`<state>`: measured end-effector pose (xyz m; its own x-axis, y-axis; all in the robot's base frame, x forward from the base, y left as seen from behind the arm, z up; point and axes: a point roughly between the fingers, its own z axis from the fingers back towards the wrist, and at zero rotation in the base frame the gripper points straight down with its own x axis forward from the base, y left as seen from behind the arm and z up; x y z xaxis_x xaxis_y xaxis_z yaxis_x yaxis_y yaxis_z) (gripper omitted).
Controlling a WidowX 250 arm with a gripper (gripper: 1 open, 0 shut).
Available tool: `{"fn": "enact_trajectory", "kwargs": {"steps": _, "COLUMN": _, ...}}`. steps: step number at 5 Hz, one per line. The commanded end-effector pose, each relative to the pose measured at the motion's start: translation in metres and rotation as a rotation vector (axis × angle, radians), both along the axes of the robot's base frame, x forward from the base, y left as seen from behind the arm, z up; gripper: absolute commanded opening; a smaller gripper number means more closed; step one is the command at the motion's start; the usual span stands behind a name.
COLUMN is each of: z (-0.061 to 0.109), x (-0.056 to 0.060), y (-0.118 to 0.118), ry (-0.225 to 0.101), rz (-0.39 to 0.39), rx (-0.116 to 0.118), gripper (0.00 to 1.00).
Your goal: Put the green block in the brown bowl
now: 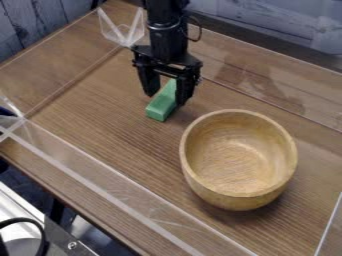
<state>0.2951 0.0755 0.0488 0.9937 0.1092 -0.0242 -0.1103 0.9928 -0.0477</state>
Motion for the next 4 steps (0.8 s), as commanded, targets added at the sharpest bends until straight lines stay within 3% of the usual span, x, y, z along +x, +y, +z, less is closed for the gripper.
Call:
{"fn": "enact_trajectory", "kwargs": {"steps": 1, "z": 0.016, "x": 0.006, "y": 0.001, "ry": -0.055, "rz": 0.006, "rx": 0.010, "gripper": 1.00}}
{"fn": "enact_trajectory", "kwargs": {"steps": 4, "z": 0.029, "x": 0.008, "y": -0.002, "ry": -0.080, "rz": 0.016, "rx": 0.008, "gripper": 1.00}}
